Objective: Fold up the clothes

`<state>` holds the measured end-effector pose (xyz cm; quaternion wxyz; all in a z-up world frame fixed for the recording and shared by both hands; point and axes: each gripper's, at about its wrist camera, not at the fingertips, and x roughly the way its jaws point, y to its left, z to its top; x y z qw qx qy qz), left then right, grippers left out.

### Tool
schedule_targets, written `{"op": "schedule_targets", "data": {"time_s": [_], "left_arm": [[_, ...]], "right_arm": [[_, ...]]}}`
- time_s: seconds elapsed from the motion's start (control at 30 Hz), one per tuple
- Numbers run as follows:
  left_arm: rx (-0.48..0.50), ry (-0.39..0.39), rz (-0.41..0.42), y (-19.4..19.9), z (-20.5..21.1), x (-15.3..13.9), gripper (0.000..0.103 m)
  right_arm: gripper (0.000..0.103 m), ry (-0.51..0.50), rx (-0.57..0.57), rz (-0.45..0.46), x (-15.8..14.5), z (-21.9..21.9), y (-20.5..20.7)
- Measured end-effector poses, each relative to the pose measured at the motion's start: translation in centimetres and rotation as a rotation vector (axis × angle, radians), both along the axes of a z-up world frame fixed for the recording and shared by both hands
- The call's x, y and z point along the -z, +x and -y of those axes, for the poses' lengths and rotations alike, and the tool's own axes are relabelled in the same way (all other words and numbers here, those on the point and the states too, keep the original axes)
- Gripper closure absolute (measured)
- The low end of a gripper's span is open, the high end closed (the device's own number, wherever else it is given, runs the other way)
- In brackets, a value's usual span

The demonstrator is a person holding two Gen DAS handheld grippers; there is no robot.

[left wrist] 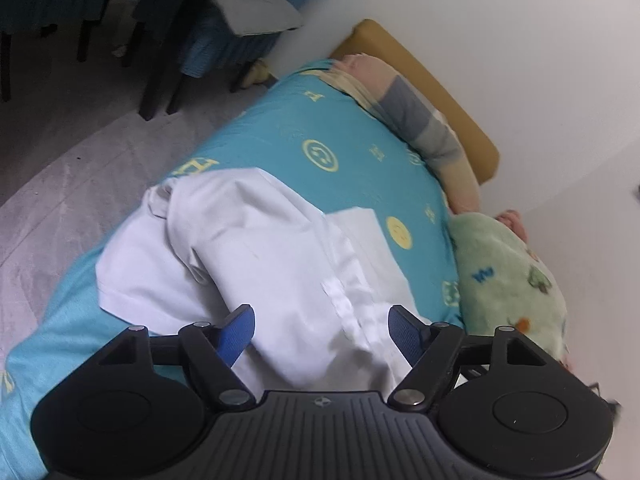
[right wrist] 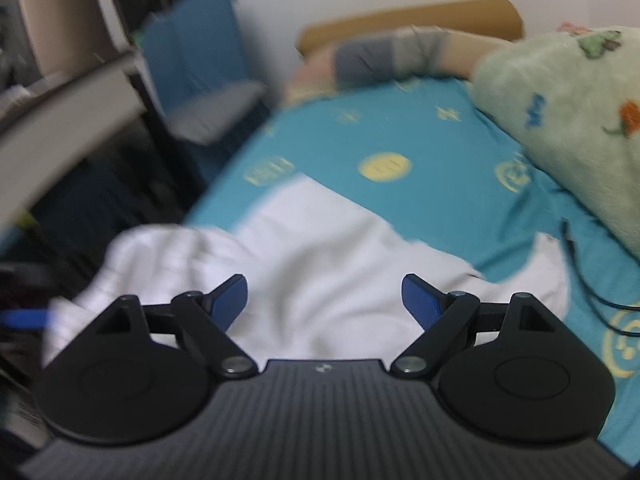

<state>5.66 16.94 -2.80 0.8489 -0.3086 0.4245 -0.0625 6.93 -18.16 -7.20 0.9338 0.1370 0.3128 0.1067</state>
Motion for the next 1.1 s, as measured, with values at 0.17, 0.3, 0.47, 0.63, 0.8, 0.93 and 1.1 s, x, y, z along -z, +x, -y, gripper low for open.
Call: {"op": "schedule_targets", "data": {"time_s": [0.17, 0.3, 0.47, 0.63, 0.8, 0.93, 1.1], "left_arm": [[-0.039, 0.027, -0.117, 3.7, -0.5, 3.3, 0.026], [-0.067, 0.026, -0.201, 6.9, -0.9, 6.0, 0.031], [-0.064, 0.037, -0.181, 9.3, -1.4, 7.2, 0.053], [-0.074, 0.042, -0.066, 9.1, -2.1, 5.9, 0.091], [-0.050, 0.016, 0.167, 7.7, -1.2, 2.1, 0.092], [-0.036, -0.004, 0.322, 6.1, -0.5, -0.2, 0.092], [-0.037, -0.028, 0.423, 4.1, 0.2, -1.4, 0.093]], "right_arm": [[0.017, 0.061, -0.095, 0.061, -1.2, -2.1, -1.2], [0.017, 0.036, -0.165, 0.080, -1.1, -3.7, -1.4], [0.017, 0.055, -0.296, 0.078, -0.9, -5.8, -2.1], [0.017, -0.055, -0.426, 0.069, 0.2, -9.1, -3.1], [0.017, -0.201, -0.443, 0.051, 2.2, -11.3, -2.8], [0.034, -0.260, -0.393, 0.045, 3.2, -10.9, -2.0], [0.094, -0.191, -0.246, 0.065, 1.6, -7.2, -1.4]]}}
